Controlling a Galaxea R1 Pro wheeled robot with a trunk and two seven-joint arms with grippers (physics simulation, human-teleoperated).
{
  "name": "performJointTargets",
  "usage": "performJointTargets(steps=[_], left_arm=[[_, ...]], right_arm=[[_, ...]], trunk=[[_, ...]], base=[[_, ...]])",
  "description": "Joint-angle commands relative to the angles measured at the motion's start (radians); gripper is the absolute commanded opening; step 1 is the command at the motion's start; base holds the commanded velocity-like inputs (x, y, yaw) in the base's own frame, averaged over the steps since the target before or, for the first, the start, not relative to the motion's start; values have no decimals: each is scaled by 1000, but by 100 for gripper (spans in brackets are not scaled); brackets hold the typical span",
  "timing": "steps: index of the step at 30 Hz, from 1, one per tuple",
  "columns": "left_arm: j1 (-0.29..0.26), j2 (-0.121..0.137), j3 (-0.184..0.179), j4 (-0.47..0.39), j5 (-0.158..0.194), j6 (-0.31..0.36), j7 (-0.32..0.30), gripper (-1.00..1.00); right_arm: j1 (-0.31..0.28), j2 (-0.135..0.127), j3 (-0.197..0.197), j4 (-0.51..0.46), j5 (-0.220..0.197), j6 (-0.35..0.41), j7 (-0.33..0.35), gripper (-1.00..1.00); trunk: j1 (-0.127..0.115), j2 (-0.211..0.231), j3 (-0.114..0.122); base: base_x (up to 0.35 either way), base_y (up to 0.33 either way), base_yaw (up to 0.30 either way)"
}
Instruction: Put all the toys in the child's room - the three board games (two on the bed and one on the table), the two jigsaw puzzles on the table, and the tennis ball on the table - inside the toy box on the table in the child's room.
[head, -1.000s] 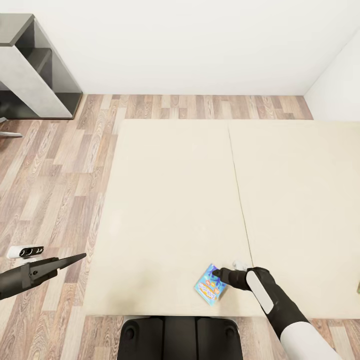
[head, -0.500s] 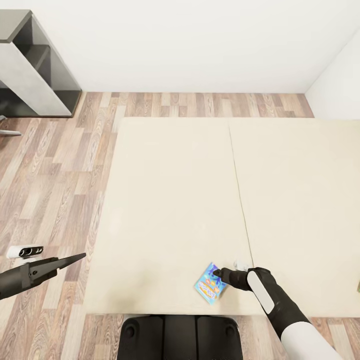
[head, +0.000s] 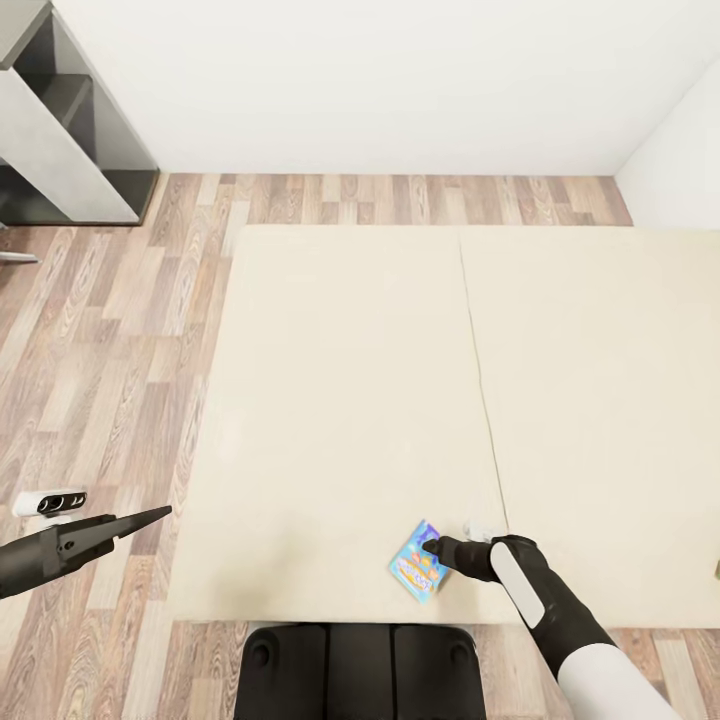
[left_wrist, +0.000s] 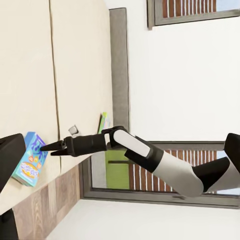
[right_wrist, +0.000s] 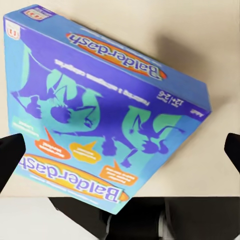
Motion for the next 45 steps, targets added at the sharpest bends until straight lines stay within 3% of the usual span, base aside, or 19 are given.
performJointTargets(steps=[1,45], left_arm=[[0,1,0,0,0,11,-4,100],[0,2,0,0,0,11,-4,100]], right_arm=[[0,0,4,-1,-6,3,-6,100],[0,3,6,-11,-8,3,-4,100]], trunk=[[0,-2,-3],[0,-2,-68]], base=[[0,0,0],[0,0,0]])
